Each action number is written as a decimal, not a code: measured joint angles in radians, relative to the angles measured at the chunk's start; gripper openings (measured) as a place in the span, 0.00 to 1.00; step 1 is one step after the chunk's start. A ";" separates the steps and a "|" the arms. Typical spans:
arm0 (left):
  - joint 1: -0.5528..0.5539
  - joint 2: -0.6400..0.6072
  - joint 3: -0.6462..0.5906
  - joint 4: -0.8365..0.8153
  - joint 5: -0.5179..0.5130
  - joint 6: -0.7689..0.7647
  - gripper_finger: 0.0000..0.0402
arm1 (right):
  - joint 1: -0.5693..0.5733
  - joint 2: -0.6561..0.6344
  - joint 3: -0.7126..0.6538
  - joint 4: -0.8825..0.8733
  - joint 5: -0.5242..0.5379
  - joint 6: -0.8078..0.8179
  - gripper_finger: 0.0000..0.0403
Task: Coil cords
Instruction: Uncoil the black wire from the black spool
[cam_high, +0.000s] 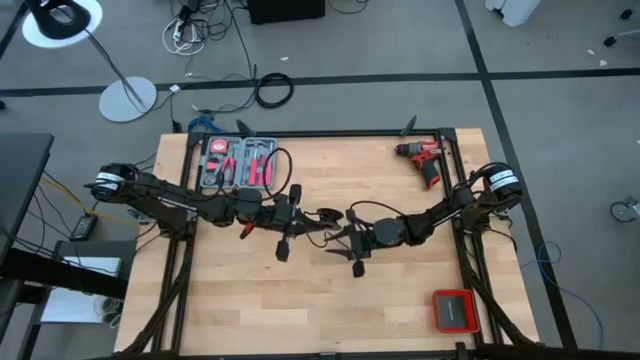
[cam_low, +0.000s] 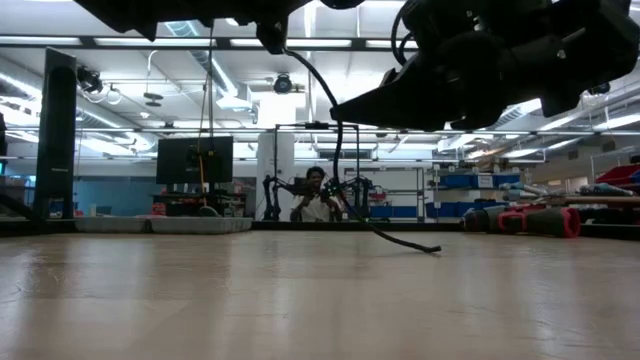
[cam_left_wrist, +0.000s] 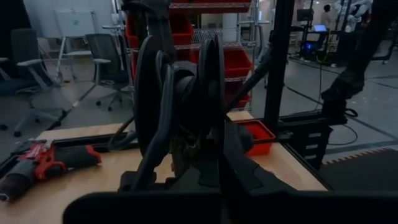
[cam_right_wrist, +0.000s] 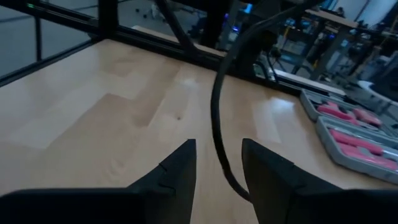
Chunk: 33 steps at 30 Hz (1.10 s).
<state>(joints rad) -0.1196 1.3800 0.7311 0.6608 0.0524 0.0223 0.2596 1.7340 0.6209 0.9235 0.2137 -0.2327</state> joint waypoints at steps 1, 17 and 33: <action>0.000 0.000 0.000 0.004 -0.002 0.001 0.00 | -0.001 0.000 0.000 0.000 0.004 -0.004 0.32; 0.000 0.000 0.000 0.031 -0.067 0.029 0.00 | -0.020 0.000 0.001 0.006 0.033 -0.007 0.26; 0.000 0.000 0.000 -0.005 -0.006 -0.009 0.00 | -0.060 -0.024 0.002 -0.119 0.052 0.097 0.02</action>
<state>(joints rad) -0.1196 1.3800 0.7307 0.6554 0.0468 0.0136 0.2000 1.7104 0.6226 0.8043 0.2659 -0.1356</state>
